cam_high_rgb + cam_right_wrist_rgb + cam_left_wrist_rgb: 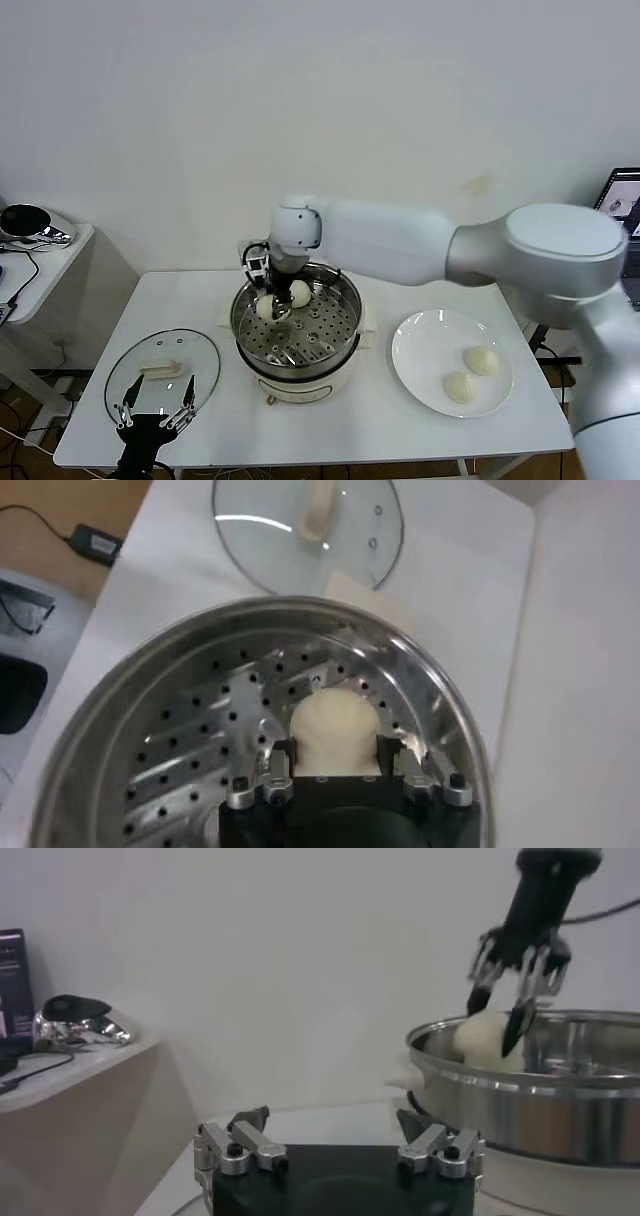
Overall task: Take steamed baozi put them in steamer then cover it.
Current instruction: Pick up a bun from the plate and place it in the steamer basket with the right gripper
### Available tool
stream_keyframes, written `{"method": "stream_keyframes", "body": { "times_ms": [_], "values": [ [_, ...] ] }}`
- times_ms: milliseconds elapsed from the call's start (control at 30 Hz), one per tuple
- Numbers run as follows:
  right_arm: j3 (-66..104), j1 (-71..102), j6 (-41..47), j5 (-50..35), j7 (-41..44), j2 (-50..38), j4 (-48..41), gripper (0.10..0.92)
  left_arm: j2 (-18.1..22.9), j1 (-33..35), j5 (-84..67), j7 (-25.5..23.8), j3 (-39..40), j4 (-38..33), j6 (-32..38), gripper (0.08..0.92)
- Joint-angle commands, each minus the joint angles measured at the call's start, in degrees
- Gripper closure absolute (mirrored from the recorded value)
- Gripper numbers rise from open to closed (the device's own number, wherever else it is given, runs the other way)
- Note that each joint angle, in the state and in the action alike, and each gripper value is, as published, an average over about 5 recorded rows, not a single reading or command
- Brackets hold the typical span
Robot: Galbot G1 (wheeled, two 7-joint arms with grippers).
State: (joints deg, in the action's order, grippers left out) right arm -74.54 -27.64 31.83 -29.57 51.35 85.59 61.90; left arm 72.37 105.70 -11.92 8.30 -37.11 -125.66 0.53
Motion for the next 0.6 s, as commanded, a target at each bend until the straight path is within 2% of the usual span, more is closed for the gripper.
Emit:
{"method": "stream_keyframes", "body": {
  "times_ms": [33,400,600],
  "values": [
    [1.28,4.59,0.63,0.6,-0.77,4.93,-7.16,0.516,0.01,-0.07,0.08,-0.06,0.2,0.05,0.0,0.177],
    [1.99,4.72,0.54,0.77,-1.21,4.86,-6.98,0.5,0.08,-0.41,0.21,-0.17,0.58,0.11,-0.06,0.177],
    [1.83,-0.55,0.51,0.91,0.26,2.78,-3.66,0.346,0.06,-0.35,0.16,-0.19,0.5,0.1,-0.08,0.177]
  ]
}}
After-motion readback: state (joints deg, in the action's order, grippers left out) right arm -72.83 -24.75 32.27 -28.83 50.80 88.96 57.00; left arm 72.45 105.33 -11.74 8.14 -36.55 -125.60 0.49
